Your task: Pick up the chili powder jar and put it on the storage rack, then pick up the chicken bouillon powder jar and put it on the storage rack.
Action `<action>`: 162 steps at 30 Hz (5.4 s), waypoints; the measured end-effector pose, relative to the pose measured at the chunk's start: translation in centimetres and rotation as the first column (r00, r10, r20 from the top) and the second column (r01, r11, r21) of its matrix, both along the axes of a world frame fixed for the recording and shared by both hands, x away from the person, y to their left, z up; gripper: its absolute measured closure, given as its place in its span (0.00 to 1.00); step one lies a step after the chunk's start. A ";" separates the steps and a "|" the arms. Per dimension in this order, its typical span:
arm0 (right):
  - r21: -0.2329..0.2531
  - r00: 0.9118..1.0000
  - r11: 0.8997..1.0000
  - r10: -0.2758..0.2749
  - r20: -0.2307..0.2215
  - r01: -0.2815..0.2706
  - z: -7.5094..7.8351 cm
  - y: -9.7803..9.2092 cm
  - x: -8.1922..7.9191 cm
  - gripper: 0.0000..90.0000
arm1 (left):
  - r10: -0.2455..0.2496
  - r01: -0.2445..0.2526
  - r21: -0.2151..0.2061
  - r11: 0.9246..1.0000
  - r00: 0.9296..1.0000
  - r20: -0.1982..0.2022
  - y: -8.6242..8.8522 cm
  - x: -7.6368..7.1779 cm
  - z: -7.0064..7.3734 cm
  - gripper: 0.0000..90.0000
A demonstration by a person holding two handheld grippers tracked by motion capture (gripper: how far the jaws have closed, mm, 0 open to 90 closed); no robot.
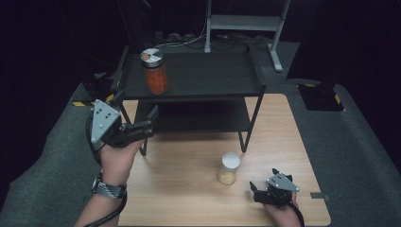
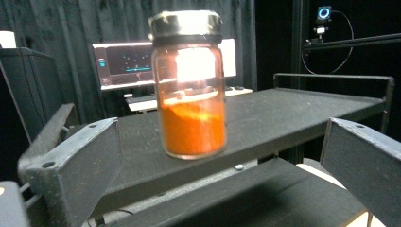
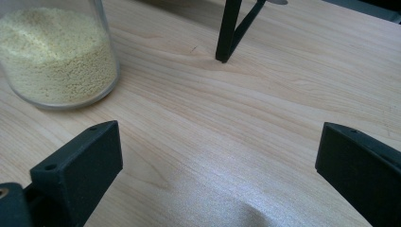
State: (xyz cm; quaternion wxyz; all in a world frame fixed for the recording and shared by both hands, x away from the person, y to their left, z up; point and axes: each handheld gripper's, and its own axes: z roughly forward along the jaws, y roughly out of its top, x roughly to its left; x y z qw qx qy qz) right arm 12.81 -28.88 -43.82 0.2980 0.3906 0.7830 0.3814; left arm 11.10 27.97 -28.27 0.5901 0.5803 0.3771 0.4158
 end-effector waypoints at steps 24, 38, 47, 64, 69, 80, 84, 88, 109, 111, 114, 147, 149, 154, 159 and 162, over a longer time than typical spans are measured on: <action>-0.002 1.000 1.000 0.002 0.003 -0.002 0.0 0.0 0.0 0.01 | -0.064 0.066 0.028 0.997 0.994 -0.088 -0.6 -2.6 -5.7 0.00; -0.007 1.000 1.000 0.005 0.007 -0.005 0.0 0.1 -0.1 0.01 | -0.098 0.103 0.027 0.994 0.984 -0.146 -1.3 -2.8 -9.6 0.00; -0.013 1.000 1.000 0.003 0.012 -0.003 -0.1 0.2 -0.2 0.01 | -0.122 0.127 0.008 0.992 0.966 -0.226 -1.4 -2.8 -12.2 0.00; -0.029 1.000 1.000 -0.006 0.015 0.006 -0.1 0.6 -0.3 0.01 | -0.095 0.139 0.085 0.987 0.916 -0.390 -0.8 -2.7 -16.3 0.00; -0.037 0.999 0.999 -0.006 0.037 0.007 -0.3 0.7 -0.7 0.02 | -0.079 0.140 0.116 0.983 0.902 -0.425 -1.0 -2.5 -16.7 0.00; -0.054 0.998 0.998 -0.015 0.053 0.018 -0.4 1.2 -1.1 0.02 | -0.036 0.154 0.195 0.969 0.864 -0.503 -1.9 -1.8 -17.6 0.00; -0.059 0.998 0.998 -0.011 0.058 0.014 -0.4 1.2 -1.2 0.02 | -0.019 0.167 0.249 0.954 0.863 -0.504 -2.5 -1.8 -17.4 0.00; -0.061 0.998 0.998 -0.009 0.060 0.013 -0.4 1.2 -1.2 0.02 | 0.012 0.174 0.327 0.929 0.868 -0.497 -3.5 -1.9 -17.2 0.00; -0.002 0.996 1.000 -0.010 0.083 0.011 -0.9 0.3 -1.6 0.02 | 0.029 0.186 0.370 0.910 0.863 -0.504 -4.3 -1.8 -17.0 0.00; 0.001 0.997 1.000 -0.008 0.080 0.008 -0.9 0.3 -1.5 0.03 | 0.028 0.186 0.369 0.911 0.863 -0.505 -4.2 -2.0 -17.0 0.00; -0.008 0.997 1.000 0.000 0.079 0.000 -0.8 0.6 -1.5 0.03 | 0.012 0.193 0.348 0.917 0.860 -0.510 -3.7 -2.0 -17.0 0.01; 0.081 0.986 0.991 0.096 0.134 -0.107 0.9 2.1 -2.8 0.00 | -0.010 0.223 0.338 0.914 0.846 -0.533 -3.3 -1.8 -16.7 0.01; 0.091 0.986 0.990 0.097 0.138 -0.110 1.1 2.4 -2.7 0.00 | -0.013 0.227 0.339 0.913 0.847 -0.532 -3.2 -1.8 -16.7 0.01; 0.110 0.984 0.987 0.104 0.143 -0.121 1.6 3.1 -2.5 0.00 | -0.024 0.232 0.331 0.915 0.848 -0.530 -3.0 -1.8 -16.8 0.01; 0.118 0.983 0.985 0.109 0.149 -0.127 2.1 3.8 -2.2 0.00 | -0.037 0.243 0.319 0.916 0.842 -0.538 -2.7 -1.7 -16.7 0.01; 0.119 0.983 0.985 0.111 0.148 -0.129 2.3 4.3 -1.9 0.00 | -0.047 0.255 0.317 0.914 0.840 -0.540 -2.6 -1.5 -16.7 0.01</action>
